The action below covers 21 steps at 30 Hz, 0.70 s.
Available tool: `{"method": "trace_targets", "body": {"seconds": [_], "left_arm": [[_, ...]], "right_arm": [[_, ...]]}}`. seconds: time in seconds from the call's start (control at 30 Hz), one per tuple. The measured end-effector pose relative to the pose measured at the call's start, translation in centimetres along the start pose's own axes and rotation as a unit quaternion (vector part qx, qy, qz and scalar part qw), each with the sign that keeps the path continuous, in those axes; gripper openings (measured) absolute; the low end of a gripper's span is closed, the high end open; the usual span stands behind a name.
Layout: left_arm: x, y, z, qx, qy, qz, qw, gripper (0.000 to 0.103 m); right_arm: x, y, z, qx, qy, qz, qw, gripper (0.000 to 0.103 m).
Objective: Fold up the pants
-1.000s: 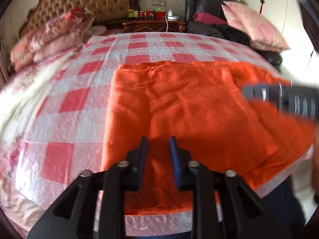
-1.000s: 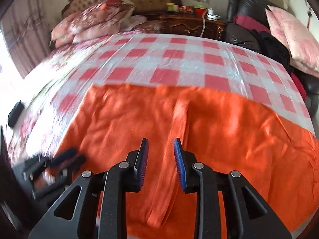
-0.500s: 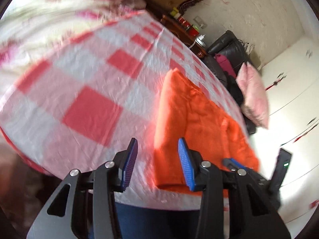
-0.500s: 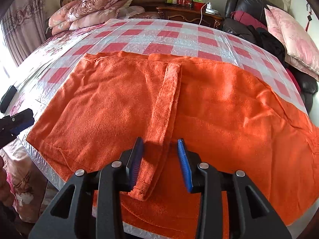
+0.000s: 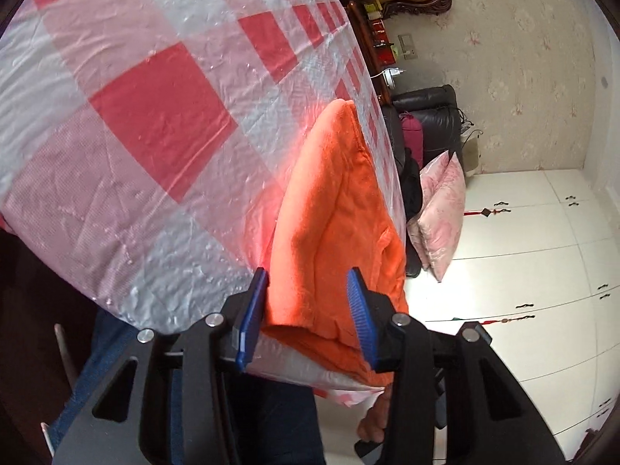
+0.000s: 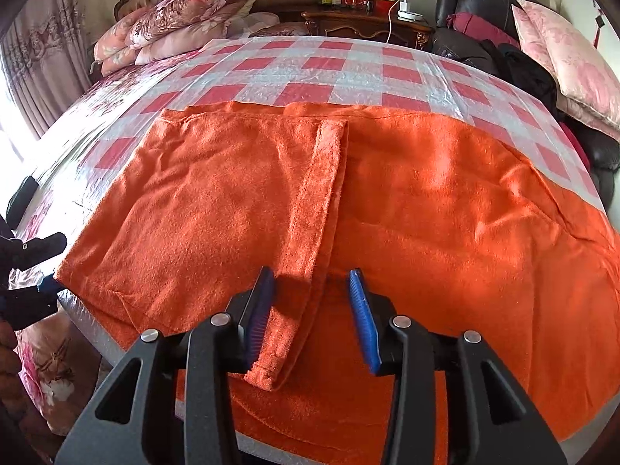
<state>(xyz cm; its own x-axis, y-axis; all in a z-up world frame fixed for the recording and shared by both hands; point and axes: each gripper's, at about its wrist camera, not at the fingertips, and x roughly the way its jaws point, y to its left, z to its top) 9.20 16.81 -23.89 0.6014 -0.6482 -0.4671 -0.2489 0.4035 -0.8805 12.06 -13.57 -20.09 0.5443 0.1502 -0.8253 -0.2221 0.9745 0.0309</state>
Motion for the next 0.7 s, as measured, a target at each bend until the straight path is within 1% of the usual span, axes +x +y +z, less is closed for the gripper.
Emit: {"method": "trace_targets", "body": {"seconds": [0.17, 0.2, 0.3, 0.33, 0.37, 0.4, 0.53, 0.57, 0.6, 0.63, 0.7], "left_arm": [[0.3, -0.4, -0.1, 0.002, 0.003, 0.002, 1.0000, 0.044], [0.4, -0.7, -0.1, 0.006, 0.003, 0.008, 0.9999, 0.043], [1.4, -2.6, -0.6, 0.052, 0.009, 0.041, 0.9978, 0.042], [1.6, -3.0, -0.8, 0.061, 0.005, 0.053, 0.9967, 0.040], [1.7, -3.2, -0.9, 0.067, 0.002, 0.066, 0.9956, 0.027], [2.0, -3.4, -1.0, 0.075, 0.001, 0.081, 0.9939, 0.017], [2.1, -4.5, -1.3, 0.110, -0.012, 0.118, 0.9868, 0.014], [2.1, -5.5, -1.5, 0.136, -0.020, 0.142, 0.9802, 0.013], [2.2, -6.3, -1.8, 0.158, -0.024, 0.159, 0.9742, 0.012], [2.4, -7.5, -2.4, 0.195, -0.034, 0.186, 0.9623, 0.012], [2.9, -10.2, -4.0, 0.282, -0.055, 0.245, 0.9261, 0.011]], "right_arm": [[0.0, 0.0, 0.0, 0.001, 0.000, 0.000, 1.000, 0.040], [0.0, 0.0, 0.0, 0.002, 0.000, 0.000, 1.000, 0.040], [0.0, -0.1, 0.0, 0.001, 0.001, -0.001, 1.000, 0.040], [0.0, -0.1, 0.0, 0.001, 0.000, -0.001, 1.000, 0.040], [0.0, -0.1, 0.0, 0.000, 0.001, -0.001, 1.000, 0.040], [0.0, 0.0, 0.0, 0.000, 0.002, -0.001, 1.000, 0.040], [0.0, 0.0, 0.1, -0.001, 0.005, 0.000, 1.000, 0.041], [0.0, 0.0, 0.1, -0.001, 0.007, 0.000, 1.000, 0.046], [0.1, -0.1, 0.3, 0.001, 0.012, -0.002, 1.000, 0.053], [0.2, -0.1, 0.4, 0.001, 0.024, 0.002, 1.000, 0.055], [0.2, -0.2, 0.9, 0.001, 0.039, 0.007, 0.999, 0.056]]}}
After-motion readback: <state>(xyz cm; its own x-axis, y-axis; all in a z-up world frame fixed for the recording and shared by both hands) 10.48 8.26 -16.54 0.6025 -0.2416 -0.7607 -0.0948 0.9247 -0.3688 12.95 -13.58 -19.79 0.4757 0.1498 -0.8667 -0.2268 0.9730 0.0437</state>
